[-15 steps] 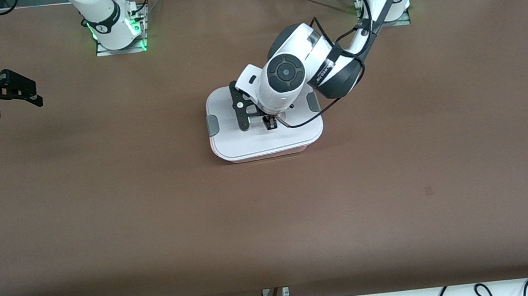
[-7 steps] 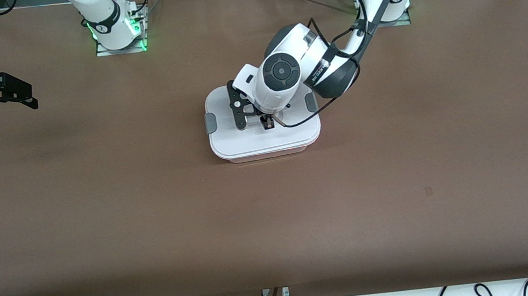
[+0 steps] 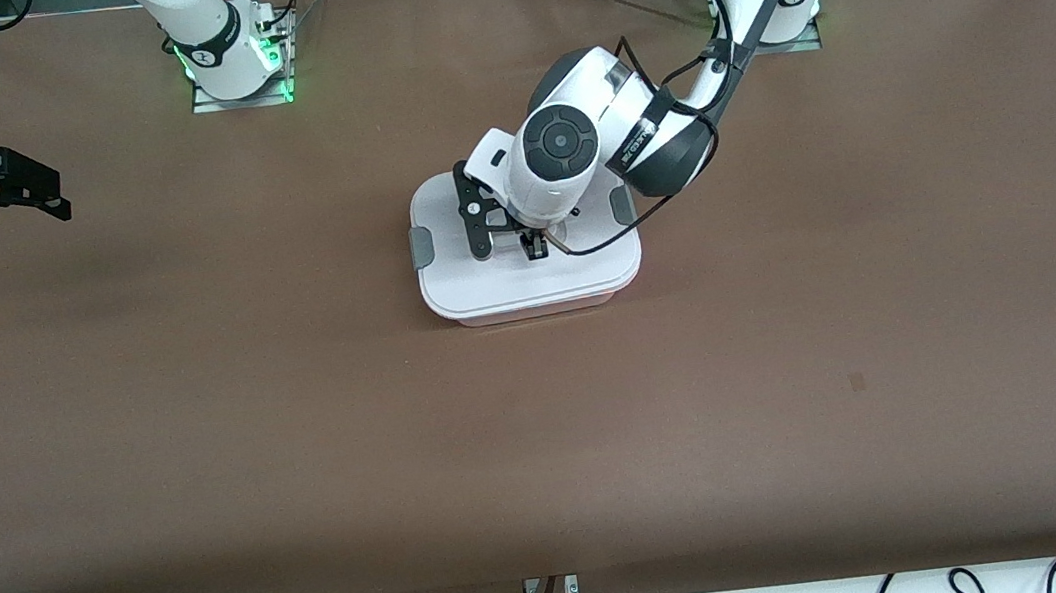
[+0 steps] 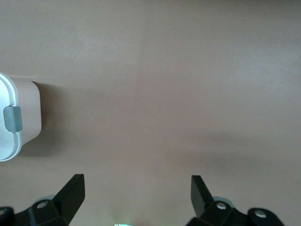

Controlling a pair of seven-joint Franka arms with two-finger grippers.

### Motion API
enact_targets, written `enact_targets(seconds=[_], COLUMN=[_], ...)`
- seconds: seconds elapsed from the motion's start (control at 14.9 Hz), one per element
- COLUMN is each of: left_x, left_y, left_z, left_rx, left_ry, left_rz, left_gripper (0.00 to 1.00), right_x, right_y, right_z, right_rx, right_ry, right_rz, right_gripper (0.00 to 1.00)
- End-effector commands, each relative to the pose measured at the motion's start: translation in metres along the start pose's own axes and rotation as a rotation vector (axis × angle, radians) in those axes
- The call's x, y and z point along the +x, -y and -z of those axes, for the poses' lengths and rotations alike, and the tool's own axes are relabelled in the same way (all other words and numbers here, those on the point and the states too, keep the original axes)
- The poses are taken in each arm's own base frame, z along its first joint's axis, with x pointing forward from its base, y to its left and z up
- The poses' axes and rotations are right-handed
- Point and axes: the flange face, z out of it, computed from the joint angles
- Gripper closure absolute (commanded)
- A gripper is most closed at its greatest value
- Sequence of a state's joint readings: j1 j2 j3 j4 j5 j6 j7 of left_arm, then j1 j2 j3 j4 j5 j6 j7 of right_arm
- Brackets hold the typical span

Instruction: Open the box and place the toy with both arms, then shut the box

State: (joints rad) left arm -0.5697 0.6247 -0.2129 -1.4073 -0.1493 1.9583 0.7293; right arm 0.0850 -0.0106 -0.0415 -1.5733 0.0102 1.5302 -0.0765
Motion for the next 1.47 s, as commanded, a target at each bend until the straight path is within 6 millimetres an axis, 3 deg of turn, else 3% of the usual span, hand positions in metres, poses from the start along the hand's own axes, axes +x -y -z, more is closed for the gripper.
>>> enact_targets(seconds=[0.0, 0.33, 0.4, 0.47, 0.54, 0.74, 0.87, 1.0, 1.14, 1.27, 1.41], left_x=[-0.004, -0.002, -0.002, -0.005, -0.006, -0.017, -0.033, -0.058, -0.102, -0.159, -0.209], left_y=[0.009, 0.007, 0.007, 0.009, 0.009, -0.006, -0.024, -0.027, -0.004, 0.026, 0.041], left_z=[-0.012, -0.005, -0.005, -0.001, 0.008, 0.063, 0.112, 0.16, 0.204, 0.249, 0.282], left_rx=[0.037, 0.044, 0.043, 0.046, 0.059, 0.063, 0.078, 0.14, 0.162, 0.171, 0.191], left_ry=[0.026, 0.022, 0.023, 0.023, 0.018, 0.037, 0.065, 0.082, 0.066, 0.052, 0.034], left_rz=[-0.009, -0.019, -0.015, -0.007, -0.003, 0.109, 0.298, 0.416, 0.521, 0.618, 0.711], left_gripper=[1.0, 1.0, 0.73, 0.01, 0.0, 0.0, 0.0, 0.0, 0.0, 0.0, 0.0], right_x=[0.0, 0.0, 0.0, 0.0, 0.0, 0.0, 0.0, -0.001, 0.0, 0.0, -0.001], right_y=[0.0, -0.001, -0.002, -0.002, -0.002, -0.002, -0.002, -0.002, -0.002, -0.002, -0.001], right_z=[0.004, 0.012, 0.012, 0.013, 0.013, 0.012, 0.012, 0.013, 0.013, 0.013, 0.013], right_rx=[-0.017, -0.02, -0.02, -0.02, -0.02, -0.02, -0.02, -0.02, -0.02, -0.02, -0.02], right_ry=[-0.01, -0.028, -0.026, -0.028, -0.028, -0.026, -0.026, -0.026, -0.026, -0.026, -0.025], right_rz=[-0.009, -0.006, -0.007, -0.007, -0.007, -0.007, -0.007, -0.007, -0.006, -0.007, -0.004], right_gripper=[0.0, 0.0, 0.0, 0.0, 0.0, 0.0, 0.0, 0.0, 0.0, 0.0, 0.0])
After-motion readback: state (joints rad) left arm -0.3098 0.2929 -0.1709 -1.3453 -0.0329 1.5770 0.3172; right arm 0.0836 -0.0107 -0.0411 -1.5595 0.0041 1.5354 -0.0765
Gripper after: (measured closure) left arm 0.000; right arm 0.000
